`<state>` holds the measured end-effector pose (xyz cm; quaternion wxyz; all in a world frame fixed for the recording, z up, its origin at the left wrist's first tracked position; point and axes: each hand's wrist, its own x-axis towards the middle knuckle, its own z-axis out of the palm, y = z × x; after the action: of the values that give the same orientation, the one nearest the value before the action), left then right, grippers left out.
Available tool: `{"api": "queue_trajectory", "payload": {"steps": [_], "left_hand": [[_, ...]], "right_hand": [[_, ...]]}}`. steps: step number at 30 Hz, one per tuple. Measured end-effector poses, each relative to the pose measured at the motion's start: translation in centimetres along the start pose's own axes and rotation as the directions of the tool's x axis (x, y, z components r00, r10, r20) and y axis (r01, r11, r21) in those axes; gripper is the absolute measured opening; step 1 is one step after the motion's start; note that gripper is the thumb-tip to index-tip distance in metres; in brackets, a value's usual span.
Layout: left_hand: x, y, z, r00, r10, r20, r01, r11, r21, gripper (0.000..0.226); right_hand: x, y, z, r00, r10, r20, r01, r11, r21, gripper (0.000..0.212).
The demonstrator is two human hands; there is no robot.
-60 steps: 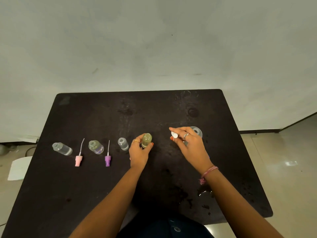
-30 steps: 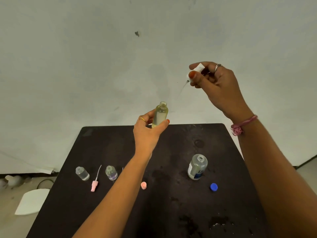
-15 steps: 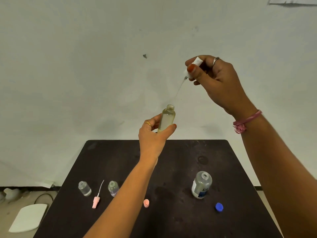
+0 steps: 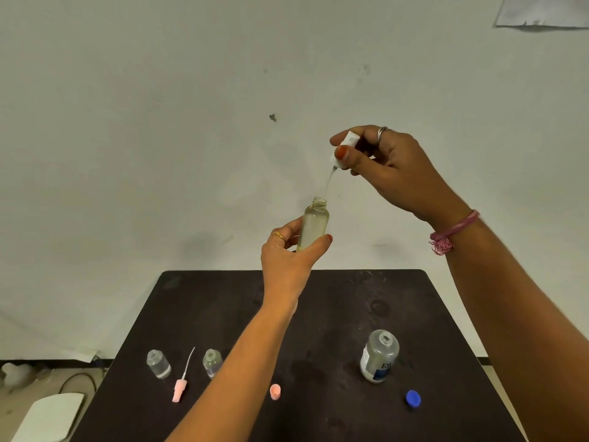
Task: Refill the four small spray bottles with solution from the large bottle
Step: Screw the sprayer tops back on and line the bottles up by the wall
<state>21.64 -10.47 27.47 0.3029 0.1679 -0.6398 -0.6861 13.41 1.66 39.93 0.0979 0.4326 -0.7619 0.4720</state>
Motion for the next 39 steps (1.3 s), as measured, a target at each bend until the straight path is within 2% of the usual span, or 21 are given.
{"api": "queue_trajectory", "payload": {"steps": [3,11,24,30,33,37,39], "left_hand": [[0.1,0.1,0.0,1.0,0.004,0.0,-0.004,1.0,0.003,0.046],[0.4,0.4,-0.1,1.0,0.006,0.0,-0.006,1.0,-0.02,0.05],[0.2,1.1,0.1,0.999,0.037,0.006,-0.037,0.999,-0.009,0.051],[0.0,1.3,0.3,0.999,0.041,0.015,-0.041,0.999,-0.001,0.051],[-0.1,1.3,0.4,0.999,0.032,0.01,-0.032,0.999,-0.005,0.051],[-0.3,1.1,0.4,1.0,0.024,0.005,-0.024,1.0,-0.011,0.052],[-0.4,1.1,0.4,1.0,0.025,0.009,-0.025,1.0,-0.006,0.052]], "right_hand": [[0.0,-0.1,0.0,0.999,0.003,0.035,-0.001,0.999,-0.036,0.028],[0.5,-0.2,0.0,0.995,0.047,0.083,-0.048,0.999,0.007,0.031],[0.8,0.4,0.5,0.966,0.104,0.236,-0.083,0.992,-0.097,0.027],[0.9,0.2,0.6,0.956,0.149,0.253,-0.129,0.987,-0.093,0.026],[0.9,0.1,0.9,0.963,0.167,0.21,-0.14,0.981,-0.138,0.033],[0.8,0.0,1.6,0.967,0.215,0.137,-0.179,0.956,-0.234,0.055],[0.7,0.2,1.2,0.951,0.257,0.172,-0.223,0.956,-0.192,0.061]]}}
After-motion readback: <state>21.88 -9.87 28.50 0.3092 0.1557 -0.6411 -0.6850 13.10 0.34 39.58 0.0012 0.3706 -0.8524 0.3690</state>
